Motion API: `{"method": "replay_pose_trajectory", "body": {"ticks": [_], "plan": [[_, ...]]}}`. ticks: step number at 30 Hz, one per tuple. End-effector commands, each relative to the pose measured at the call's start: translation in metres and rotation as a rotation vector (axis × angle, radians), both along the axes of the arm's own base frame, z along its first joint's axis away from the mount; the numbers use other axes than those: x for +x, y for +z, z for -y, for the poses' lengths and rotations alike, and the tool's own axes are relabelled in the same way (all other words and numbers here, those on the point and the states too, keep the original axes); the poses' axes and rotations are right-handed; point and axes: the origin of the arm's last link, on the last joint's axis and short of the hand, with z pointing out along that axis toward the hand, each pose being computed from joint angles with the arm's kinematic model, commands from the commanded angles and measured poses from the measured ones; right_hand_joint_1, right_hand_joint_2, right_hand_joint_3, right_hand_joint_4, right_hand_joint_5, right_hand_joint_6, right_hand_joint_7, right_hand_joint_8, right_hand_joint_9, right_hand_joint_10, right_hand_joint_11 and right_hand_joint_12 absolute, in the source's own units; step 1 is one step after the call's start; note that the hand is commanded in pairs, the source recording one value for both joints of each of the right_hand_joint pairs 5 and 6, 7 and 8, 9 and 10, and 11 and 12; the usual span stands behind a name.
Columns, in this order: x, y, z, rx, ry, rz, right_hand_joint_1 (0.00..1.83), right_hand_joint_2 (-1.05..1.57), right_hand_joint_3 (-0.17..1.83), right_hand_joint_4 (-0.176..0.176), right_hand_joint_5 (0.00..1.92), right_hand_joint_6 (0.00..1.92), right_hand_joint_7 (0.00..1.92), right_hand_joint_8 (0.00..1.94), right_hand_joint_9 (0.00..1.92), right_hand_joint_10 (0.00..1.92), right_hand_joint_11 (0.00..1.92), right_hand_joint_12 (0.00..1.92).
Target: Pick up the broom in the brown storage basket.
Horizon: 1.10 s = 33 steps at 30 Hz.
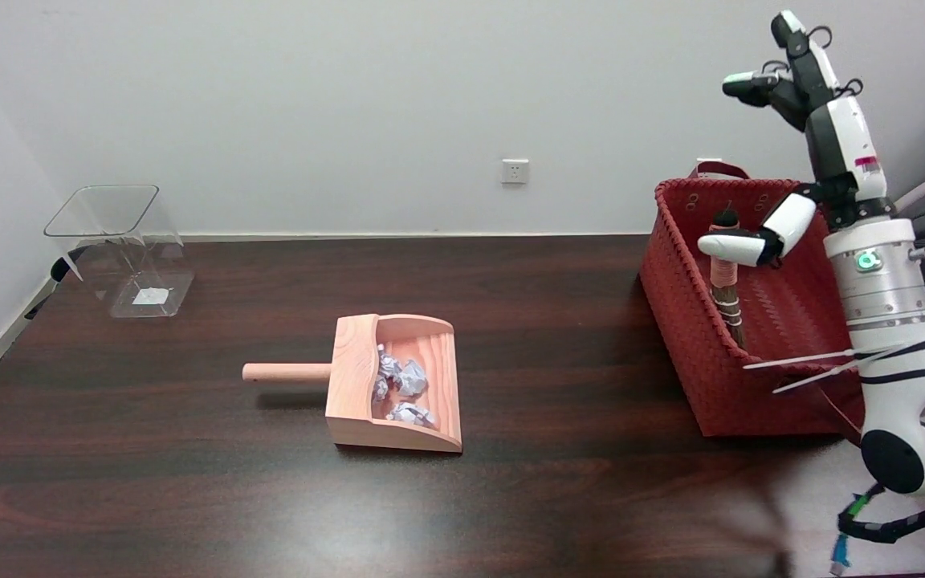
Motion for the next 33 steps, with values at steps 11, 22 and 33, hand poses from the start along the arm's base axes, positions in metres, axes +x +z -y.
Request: {"method": "replay_pose_trajectory", "body": {"ticks": [11,22,33], "plan": [[-0.048,0.009,-0.003,0.004,-0.086,0.135,1.19,-0.68,1.06,0.000,0.07,0.07,0.58,0.58,0.58,0.58,0.61,0.61],[-0.070,0.007,-0.011,0.000,-0.150,0.167,1.20,-0.68,1.06,0.000,0.07,0.07,0.54,0.54,0.58,0.58,0.59,0.59],[-0.085,-0.004,-0.010,0.032,-0.192,0.207,1.19,-0.64,1.07,0.000,0.07,0.07,0.55,0.55,0.57,0.57,0.58,0.58]]}}
